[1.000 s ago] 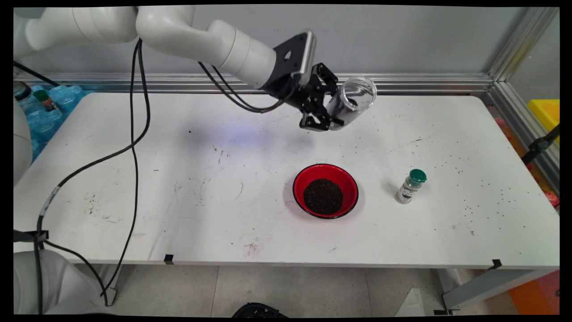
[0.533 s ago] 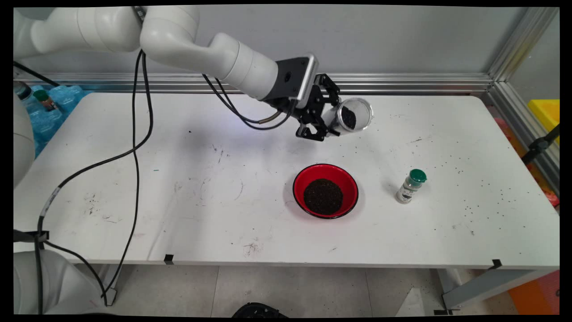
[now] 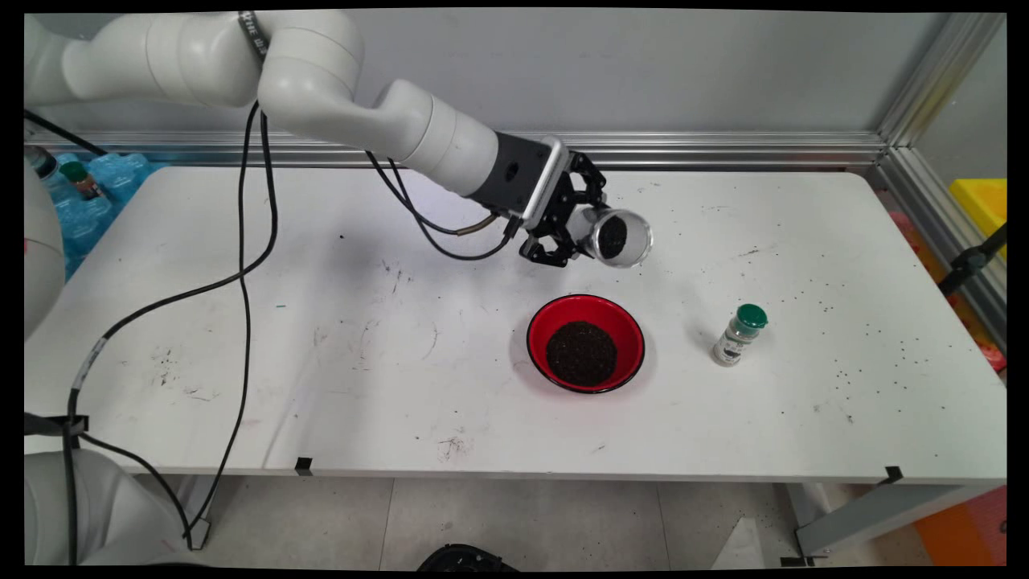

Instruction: Pour the black seasoning powder in the red bowl

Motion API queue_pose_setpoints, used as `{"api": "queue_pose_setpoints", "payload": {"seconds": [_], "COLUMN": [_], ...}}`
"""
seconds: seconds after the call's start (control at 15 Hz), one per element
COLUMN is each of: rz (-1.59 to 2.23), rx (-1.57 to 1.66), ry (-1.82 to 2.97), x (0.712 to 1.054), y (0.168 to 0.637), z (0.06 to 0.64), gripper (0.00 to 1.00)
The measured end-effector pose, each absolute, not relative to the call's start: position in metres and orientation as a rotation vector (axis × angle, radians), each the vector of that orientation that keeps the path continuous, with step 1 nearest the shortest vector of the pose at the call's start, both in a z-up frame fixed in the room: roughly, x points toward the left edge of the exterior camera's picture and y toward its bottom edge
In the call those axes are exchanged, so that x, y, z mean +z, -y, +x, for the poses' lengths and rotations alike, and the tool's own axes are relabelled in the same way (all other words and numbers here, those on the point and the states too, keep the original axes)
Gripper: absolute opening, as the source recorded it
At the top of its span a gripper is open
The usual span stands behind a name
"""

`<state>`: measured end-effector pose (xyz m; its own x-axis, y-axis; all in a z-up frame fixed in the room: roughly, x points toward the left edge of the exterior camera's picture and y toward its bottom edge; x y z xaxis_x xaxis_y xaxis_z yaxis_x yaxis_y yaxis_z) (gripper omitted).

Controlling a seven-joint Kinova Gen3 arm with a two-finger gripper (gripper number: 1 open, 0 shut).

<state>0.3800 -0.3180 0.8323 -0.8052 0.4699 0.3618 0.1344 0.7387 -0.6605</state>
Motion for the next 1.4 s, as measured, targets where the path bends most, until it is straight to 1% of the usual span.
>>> {"api": "queue_pose_setpoints", "payload": {"seconds": [0.73, 1.4], "rz": [-0.782, -1.078], "rx": [0.973, 1.065], "ry": [2.483, 2.504], "x": [0.816, 0.809], "y": [0.318, 0.319], "z": [0.375, 0.367], "gripper": [0.0, 0.0]}}
